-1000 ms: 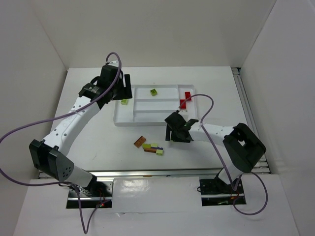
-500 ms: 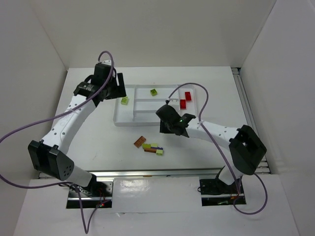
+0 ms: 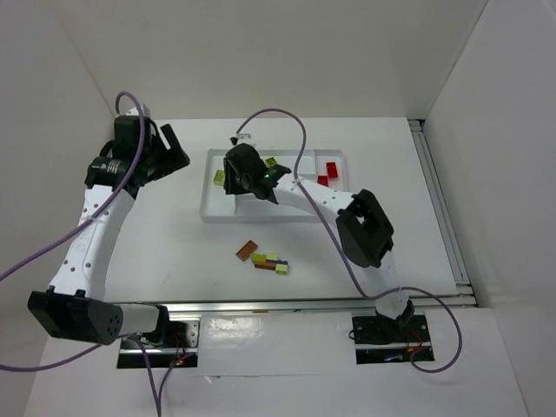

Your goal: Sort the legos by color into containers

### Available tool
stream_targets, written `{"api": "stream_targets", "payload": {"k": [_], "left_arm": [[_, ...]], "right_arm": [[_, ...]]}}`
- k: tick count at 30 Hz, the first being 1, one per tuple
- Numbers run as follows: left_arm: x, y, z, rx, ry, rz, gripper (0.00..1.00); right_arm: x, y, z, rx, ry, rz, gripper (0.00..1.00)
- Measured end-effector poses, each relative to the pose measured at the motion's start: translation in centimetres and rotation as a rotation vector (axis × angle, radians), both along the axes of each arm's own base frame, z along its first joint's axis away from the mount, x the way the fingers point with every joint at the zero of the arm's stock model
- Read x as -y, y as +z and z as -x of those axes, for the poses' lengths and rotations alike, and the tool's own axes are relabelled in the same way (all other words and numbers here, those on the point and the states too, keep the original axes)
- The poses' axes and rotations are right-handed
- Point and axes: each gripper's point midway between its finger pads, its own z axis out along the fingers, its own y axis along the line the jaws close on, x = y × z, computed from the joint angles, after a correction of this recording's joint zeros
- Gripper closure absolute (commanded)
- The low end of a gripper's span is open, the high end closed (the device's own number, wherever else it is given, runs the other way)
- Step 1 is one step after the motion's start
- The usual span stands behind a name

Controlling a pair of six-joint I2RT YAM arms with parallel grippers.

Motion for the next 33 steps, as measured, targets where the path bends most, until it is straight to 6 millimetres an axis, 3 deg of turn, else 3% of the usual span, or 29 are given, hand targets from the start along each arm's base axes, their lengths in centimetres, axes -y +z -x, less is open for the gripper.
{"api": "stream_targets", "payload": {"k": [1,3,4,6,10,13,18,22,25,28,33], "left_arm": [[-0.3,-0.1,0.3,0.0,0.009,0.008,0.15],[-0.6,-0.8,0.9,-0.018,0.017,0.014,0.15],[-0.6,-1.1,1.0,-0.031,0.017,0.016,0.15],[-0.6,-1.9,1.3,-0.052,0.014,0.018,0.15],[-0.6,-2.7,1.7,-0.08,0.012,0.018,0.15],[-0.8,-3.1,1.8,-0.091,0.016,0.016,0.2],[0.3,-4.7,2.4,-0.129,-0.052,-0.008,0.21],[4.7,-7.8,4.3,-0.204,-0.23,-0.026,0.23],[7.8,-10.7,6.4,-0.287,-0.343,-0.03,0.24],[9.7,-13.3,8.2,-0.368,-0.399,-0.035,0.24],[10.6,-14.7,9.0,-0.411,-0.405,-0.043,0.24]], "right_arm": [[-0.7,-0.8,-0.4,-0.009,0.014,0.005,0.6],[-2.0,-2.2,-1.1,-0.021,0.039,0.005,0.5],[-2.5,-2.8,-1.2,-0.026,0.051,0.007,0.28],[-3.4,-3.6,-1.7,-0.033,0.064,0.006,0.18],[-4.1,-3.9,-1.9,-0.038,0.079,0.001,0.15],[-3.5,-3.0,-1.8,-0.021,0.074,0.004,0.26],[2.7,-1.0,1.8,-0.018,0.022,0.069,0.31],[9.2,2.5,5.0,0.016,-0.042,0.074,0.25],[13.2,4.1,7.2,0.036,-0.07,0.075,0.13],[14.6,3.4,9.8,0.018,-0.021,0.111,0.05],[14.3,-2.7,15.9,-0.096,0.199,0.233,0.05]]}}
